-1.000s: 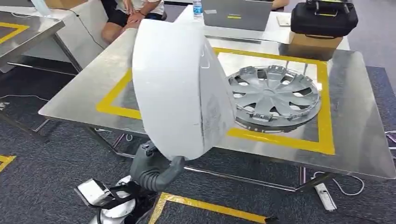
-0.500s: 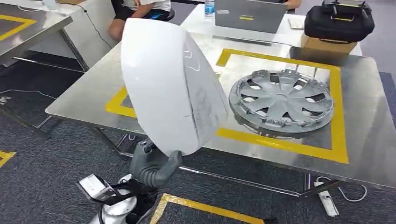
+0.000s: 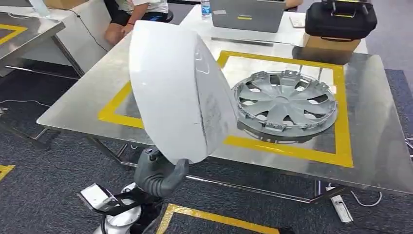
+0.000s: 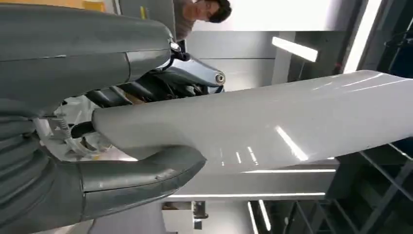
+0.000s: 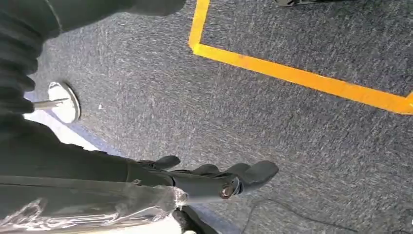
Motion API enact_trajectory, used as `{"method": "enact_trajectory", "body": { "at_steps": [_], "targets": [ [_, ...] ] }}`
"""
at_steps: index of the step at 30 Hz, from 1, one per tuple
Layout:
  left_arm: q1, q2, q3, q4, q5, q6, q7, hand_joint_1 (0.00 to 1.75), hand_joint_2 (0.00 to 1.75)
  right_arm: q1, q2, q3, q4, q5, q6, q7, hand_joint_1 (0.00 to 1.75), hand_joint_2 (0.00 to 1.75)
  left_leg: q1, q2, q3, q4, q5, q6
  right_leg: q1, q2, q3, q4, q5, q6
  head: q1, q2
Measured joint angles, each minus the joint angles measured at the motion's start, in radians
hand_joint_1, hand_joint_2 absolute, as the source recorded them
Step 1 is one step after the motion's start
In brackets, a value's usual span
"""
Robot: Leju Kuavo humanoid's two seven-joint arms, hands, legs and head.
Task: Take the parts from the cabinet and place them on the table.
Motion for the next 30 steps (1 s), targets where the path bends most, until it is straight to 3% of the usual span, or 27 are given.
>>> {"method": "enact_trajectory", "body": {
  "at_steps": [1, 4, 6, 9, 10, 11, 12, 14, 15, 16, 19, 21, 22, 24, 25, 26, 27, 28, 30],
  "targets": [
    [-0.002, -0.002, -0.002, 0.001, 0.000, -0.001, 0.000, 1.75, 1.75, 0.000, 0.000, -0.001, 0.000, -0.001, 0.000, 0.000, 0.00, 1.75, 0.000, -0.005, 0.009, -0.023, -0.012, 0.011, 0.004, 0.001, -0.005, 0.006, -0.003, 0.007, -0.003, 0.000],
    [-0.004, -0.002, -0.006, 0.007, 0.006, -0.008, 0.000, 1.75, 1.75, 0.000, -0.001, -0.004, 0.000, -0.002, -0.001, -0.001, 0.00, 1.75, -0.005, -0.007, 0.004, -0.020, -0.011, 0.029, 0.000, -0.001, 0.001, -0.006, 0.001, 0.022, 0.004, 0.000],
    [-0.011, -0.005, -0.010, 0.010, 0.007, -0.008, 0.005, 1.75, 1.75, -0.001, 0.000, -0.005, 0.000, -0.002, -0.001, -0.003, 0.00, 1.75, 0.001, -0.006, 0.009, -0.024, -0.009, 0.041, -0.001, -0.004, -0.012, 0.020, -0.022, 0.032, 0.006, 0.000],
    [-0.026, -0.007, -0.015, 0.022, 0.005, -0.005, 0.013, 1.75, 1.75, -0.002, -0.001, -0.005, 0.000, -0.001, 0.000, -0.006, 0.00, 1.75, -0.001, -0.006, 0.009, -0.024, -0.011, 0.049, 0.000, -0.005, -0.119, 0.244, -0.127, 0.037, 0.015, 0.000],
    [-0.028, -0.007, -0.016, 0.027, 0.001, 0.001, 0.018, 1.75, 1.75, 0.000, -0.001, -0.005, 0.000, 0.001, 0.000, -0.006, 0.00, 1.75, -0.002, -0.006, 0.010, -0.024, -0.012, 0.050, 0.000, -0.005, -0.145, 0.292, -0.136, 0.037, 0.014, 0.000],
    [-0.034, -0.009, -0.017, 0.036, -0.003, 0.012, 0.025, 1.75, 1.75, 0.001, -0.001, -0.005, 0.000, 0.005, 0.001, -0.006, 0.00, 1.75, -0.003, -0.006, 0.011, -0.024, -0.012, 0.050, 0.000, -0.005, -0.150, 0.295, -0.122, 0.036, 0.015, 0.000],
    [-0.044, -0.012, -0.019, 0.047, -0.012, 0.027, 0.039, 1.75, 1.75, 0.001, -0.001, -0.005, 0.000, 0.009, 0.002, -0.006, 0.00, 1.75, -0.003, -0.008, 0.012, -0.024, -0.012, 0.050, 0.000, -0.005, -0.134, 0.254, -0.089, 0.034, 0.015, 0.000],
    [-0.080, -0.021, -0.024, 0.068, -0.029, 0.054, 0.060, 1.75, 1.75, -0.003, -0.001, -0.005, 0.000, 0.021, 0.004, -0.006, 0.00, 1.75, -0.001, -0.010, 0.018, -0.024, -0.015, 0.047, 0.000, -0.006, -0.053, 0.085, 0.002, 0.029, 0.015, 0.000],
    [-0.099, -0.027, -0.030, 0.082, -0.045, 0.068, 0.073, 1.75, 1.75, -0.006, -0.001, -0.003, 0.000, 0.031, 0.006, -0.006, 0.00, 1.75, -0.002, -0.010, 0.020, -0.023, -0.018, 0.043, -0.001, -0.007, -0.025, 0.020, 0.013, 0.028, 0.016, 0.000],
    [-0.122, -0.028, -0.034, 0.095, -0.056, 0.080, 0.087, 1.75, 1.75, -0.010, 0.000, 0.000, 0.000, 0.042, 0.011, -0.006, 0.00, 1.75, -0.009, -0.011, 0.016, -0.019, -0.019, 0.037, 0.003, -0.005, -0.012, 0.004, 0.005, 0.026, 0.015, 0.000],
    [-0.206, -0.041, -0.045, 0.154, -0.115, 0.124, 0.125, 1.75, 1.75, -0.012, -0.002, 0.016, 0.000, 0.072, 0.022, 0.008, 0.00, 1.75, -0.006, -0.011, 0.015, -0.029, -0.009, 0.022, 0.007, -0.002, -0.021, 0.007, 0.012, 0.010, 0.013, 0.000],
    [-0.272, -0.052, -0.051, 0.200, -0.183, 0.163, 0.145, 1.75, 1.75, -0.019, -0.002, 0.029, 0.000, 0.091, 0.035, 0.018, 0.00, 1.75, -0.007, -0.008, 0.009, -0.017, -0.024, 0.010, -0.001, -0.004, -0.016, -0.003, 0.020, -0.004, 0.012, 0.000],
    [-0.308, -0.056, -0.053, 0.228, -0.213, 0.186, 0.155, 1.75, 1.75, -0.024, -0.002, 0.035, 0.000, 0.098, 0.038, 0.022, 0.00, 1.75, -0.008, -0.006, -0.013, 0.027, -0.053, 0.006, -0.002, -0.004, -0.017, -0.004, 0.021, -0.009, 0.003, 0.000],
    [-0.378, -0.058, -0.061, 0.304, -0.299, 0.243, 0.191, 1.75, 1.75, -0.030, -0.002, 0.048, 0.000, 0.109, 0.046, 0.029, 0.00, 1.75, -0.006, -0.006, -0.096, 0.195, -0.127, 0.000, -0.002, -0.004, -0.018, -0.004, 0.021, -0.012, 0.004, 0.000],
    [-0.410, -0.058, -0.063, 0.348, -0.341, 0.271, 0.213, 1.75, 1.75, -0.032, -0.002, 0.053, 0.000, 0.115, 0.049, 0.032, 0.00, 1.75, -0.006, -0.006, -0.130, 0.257, -0.142, -0.001, -0.002, -0.005, -0.018, -0.003, 0.021, -0.012, 0.003, 0.000],
    [-0.443, -0.059, -0.065, 0.406, -0.380, 0.300, 0.235, 1.75, 1.75, -0.035, -0.002, 0.058, 0.000, 0.118, 0.051, 0.039, 0.00, 1.75, -0.006, -0.006, -0.142, 0.274, -0.133, 0.000, -0.002, -0.004, -0.018, -0.003, 0.022, -0.013, 0.005, 0.000],
    [-0.473, -0.060, -0.065, 0.445, -0.397, 0.314, 0.239, 1.75, 1.75, -0.038, -0.002, 0.063, 0.000, 0.121, 0.055, 0.041, 0.00, 1.75, -0.006, -0.006, -0.134, 0.251, -0.104, 0.001, -0.002, -0.004, -0.018, -0.003, 0.022, -0.013, 0.003, 0.000],
    [-0.498, -0.062, -0.065, 0.491, -0.424, 0.336, 0.244, 1.75, 1.75, -0.040, -0.002, 0.068, 0.000, 0.124, 0.058, 0.043, 0.00, 1.75, -0.006, -0.006, -0.108, 0.194, -0.062, 0.004, -0.002, -0.002, -0.017, -0.003, 0.022, -0.012, 0.003, 0.000],
    [-0.564, -0.071, -0.067, 0.583, -0.483, 0.371, 0.261, 1.75, 1.75, -0.044, -0.002, 0.075, 0.000, 0.132, 0.060, 0.047, 0.00, 1.75, -0.006, -0.004, -0.024, 0.020, 0.023, 0.012, -0.002, -0.001, -0.015, -0.003, 0.021, -0.007, 0.002, 0.000]
  ]
}}
